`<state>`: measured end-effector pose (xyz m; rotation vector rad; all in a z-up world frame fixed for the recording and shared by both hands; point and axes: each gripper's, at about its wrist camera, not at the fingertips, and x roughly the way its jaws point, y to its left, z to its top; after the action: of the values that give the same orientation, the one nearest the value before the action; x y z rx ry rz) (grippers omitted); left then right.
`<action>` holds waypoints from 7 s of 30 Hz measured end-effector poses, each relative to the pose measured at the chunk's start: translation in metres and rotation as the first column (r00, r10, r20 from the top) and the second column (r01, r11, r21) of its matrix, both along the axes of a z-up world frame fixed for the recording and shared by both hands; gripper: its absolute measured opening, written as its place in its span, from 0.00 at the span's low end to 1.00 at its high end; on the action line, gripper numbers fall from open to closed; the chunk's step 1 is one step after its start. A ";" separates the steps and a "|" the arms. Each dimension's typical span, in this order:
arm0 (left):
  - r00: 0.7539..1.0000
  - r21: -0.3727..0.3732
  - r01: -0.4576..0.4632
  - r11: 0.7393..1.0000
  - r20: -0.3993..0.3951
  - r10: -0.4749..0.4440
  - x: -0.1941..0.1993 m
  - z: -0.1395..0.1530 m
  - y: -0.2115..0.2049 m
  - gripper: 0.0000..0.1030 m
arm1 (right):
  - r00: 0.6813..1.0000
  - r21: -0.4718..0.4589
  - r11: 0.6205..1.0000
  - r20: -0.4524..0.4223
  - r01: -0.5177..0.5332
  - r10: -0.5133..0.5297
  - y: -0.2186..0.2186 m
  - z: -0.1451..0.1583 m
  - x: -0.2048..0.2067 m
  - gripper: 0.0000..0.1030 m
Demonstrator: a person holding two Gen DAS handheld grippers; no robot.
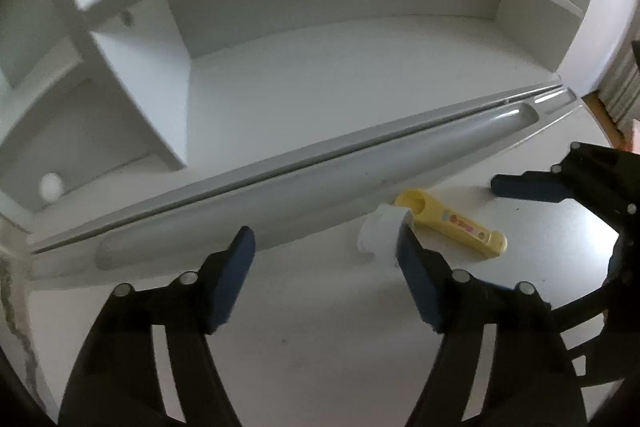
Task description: Collect trash
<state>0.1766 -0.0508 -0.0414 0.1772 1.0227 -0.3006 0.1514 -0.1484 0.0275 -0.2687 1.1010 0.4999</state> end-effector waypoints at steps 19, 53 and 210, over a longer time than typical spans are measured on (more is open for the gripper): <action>0.999 -0.038 0.000 0.999 0.040 0.002 -0.031 0.016 0.007 0.00 | 0.999 0.028 0.999 0.019 0.035 -0.035 -0.025 0.025 -0.040 0.14; 0.995 -0.035 0.030 0.999 0.097 -0.026 -0.050 0.038 -0.054 0.28 | 0.985 0.097 0.984 0.076 0.150 -0.157 -0.091 0.043 -0.089 0.14; 0.919 0.021 -0.339 0.940 0.221 0.327 -0.192 0.015 0.006 0.93 | 0.749 0.101 0.800 0.298 0.592 -0.592 -0.060 0.035 -0.150 0.93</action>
<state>-0.0159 -0.0449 -0.0263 0.0828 0.8298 0.0600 0.0017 -0.2082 0.0622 0.0171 0.8072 -0.1209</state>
